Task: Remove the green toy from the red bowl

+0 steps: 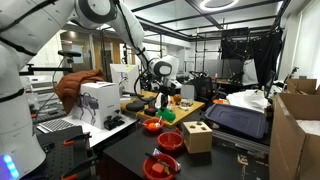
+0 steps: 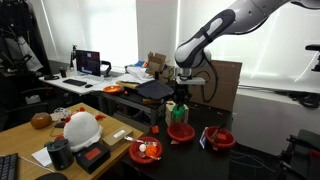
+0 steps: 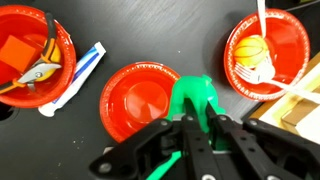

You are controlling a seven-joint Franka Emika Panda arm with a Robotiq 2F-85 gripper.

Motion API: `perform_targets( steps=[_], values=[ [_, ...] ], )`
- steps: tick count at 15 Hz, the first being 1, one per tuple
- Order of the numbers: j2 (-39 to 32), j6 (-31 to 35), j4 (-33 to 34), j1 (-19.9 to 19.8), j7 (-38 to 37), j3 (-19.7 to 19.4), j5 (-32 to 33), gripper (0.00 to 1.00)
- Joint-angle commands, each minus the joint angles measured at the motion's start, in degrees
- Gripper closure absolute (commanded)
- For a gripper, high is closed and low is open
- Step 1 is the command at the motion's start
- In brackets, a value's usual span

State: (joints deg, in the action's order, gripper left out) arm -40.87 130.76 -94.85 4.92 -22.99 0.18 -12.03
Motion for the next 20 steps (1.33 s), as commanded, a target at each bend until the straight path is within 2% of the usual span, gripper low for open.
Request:
perform_targets(
  steps=[1,4,8,11,20],
  values=[
    [7.9,-3.2,-8.1,-1.8,9.8,3.9,-1.4,0.97],
    [10.7,-4.3,-12.3,-2.3,16.5,6.1,-1.8,0.97],
    [9.4,-6.4,-15.3,-3.6,26.7,8.7,-3.8,0.97],
    [7.6,-8.0,-17.5,-3.3,30.0,8.3,-2.6,0.97],
    [4.3,-15.9,-18.7,-4.0,43.6,12.5,-3.0,0.97]
  ],
)
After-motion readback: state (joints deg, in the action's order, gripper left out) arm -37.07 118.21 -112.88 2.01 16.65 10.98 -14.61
